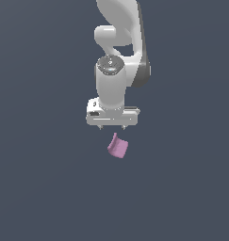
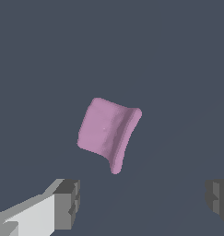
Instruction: Pick up the object and move it to a goal position.
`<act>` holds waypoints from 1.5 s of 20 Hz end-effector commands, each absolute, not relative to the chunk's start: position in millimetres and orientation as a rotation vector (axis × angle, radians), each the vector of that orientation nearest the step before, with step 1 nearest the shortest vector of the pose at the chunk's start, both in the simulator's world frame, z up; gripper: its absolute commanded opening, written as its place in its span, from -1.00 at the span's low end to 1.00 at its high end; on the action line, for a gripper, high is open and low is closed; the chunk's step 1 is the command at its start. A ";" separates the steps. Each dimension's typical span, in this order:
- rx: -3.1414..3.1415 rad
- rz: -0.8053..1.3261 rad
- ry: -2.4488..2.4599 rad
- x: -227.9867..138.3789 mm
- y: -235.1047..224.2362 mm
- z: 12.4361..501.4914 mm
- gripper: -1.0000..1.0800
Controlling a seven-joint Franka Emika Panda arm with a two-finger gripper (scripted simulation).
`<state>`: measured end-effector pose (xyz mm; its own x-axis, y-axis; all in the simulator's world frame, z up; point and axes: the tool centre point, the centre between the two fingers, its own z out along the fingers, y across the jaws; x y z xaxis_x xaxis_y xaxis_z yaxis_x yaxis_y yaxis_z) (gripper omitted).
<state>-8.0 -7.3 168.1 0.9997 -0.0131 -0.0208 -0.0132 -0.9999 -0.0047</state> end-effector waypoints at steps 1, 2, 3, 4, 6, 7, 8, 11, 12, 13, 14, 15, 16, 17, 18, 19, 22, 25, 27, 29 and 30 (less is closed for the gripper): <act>-3.137 0.033 0.021 -8.0 -7.4 168.1 0.92; -3.137 0.033 0.021 -7.8 -7.8 168.3 0.92; -3.137 0.030 0.018 -7.3 -8.1 169.6 0.92; -3.137 0.027 0.015 -6.5 -9.0 171.6 0.92; -3.139 0.019 0.005 -4.1 -11.8 177.5 0.92; -3.139 0.013 -0.001 -2.7 -13.5 181.1 0.92; -3.140 0.009 -0.006 -1.6 -14.9 184.0 0.92; -3.141 0.004 -0.013 -0.4 -16.7 187.7 0.92; -3.141 0.004 -0.013 -0.5 -16.5 187.6 0.92; -3.141 0.006 -0.011 -0.7 -16.1 186.7 0.92; -3.141 0.006 -0.007 -0.7 -15.8 185.8 0.92; -3.140 0.006 -0.002 -0.4 -15.3 184.8 0.92; -3.140 0.006 0.006 0.0 -14.8 183.4 0.92; -3.140 0.005 0.015 0.4 -14.0 181.6 0.92; -3.140 0.005 0.026 0.9 -13.2 179.5 0.92; -3.140 0.005 0.038 1.4 -12.1 177.1 0.92; -3.138 0.005 0.085 3.2 -8.2 167.6 0.92; -3.135 0.004 0.148 5.4 -3.0 155.1 0.92; -3.132 0.004 0.198 6.9 1.1 145.0 0.92; -3.128 0.003 0.255 8.3 5.8 133.4 0.92; -3.126 0.003 0.283 8.9 8.1 127.8 0.92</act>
<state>8.0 4.5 136.5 0.9882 -0.1532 -0.0022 -0.1532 -0.9882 -0.0027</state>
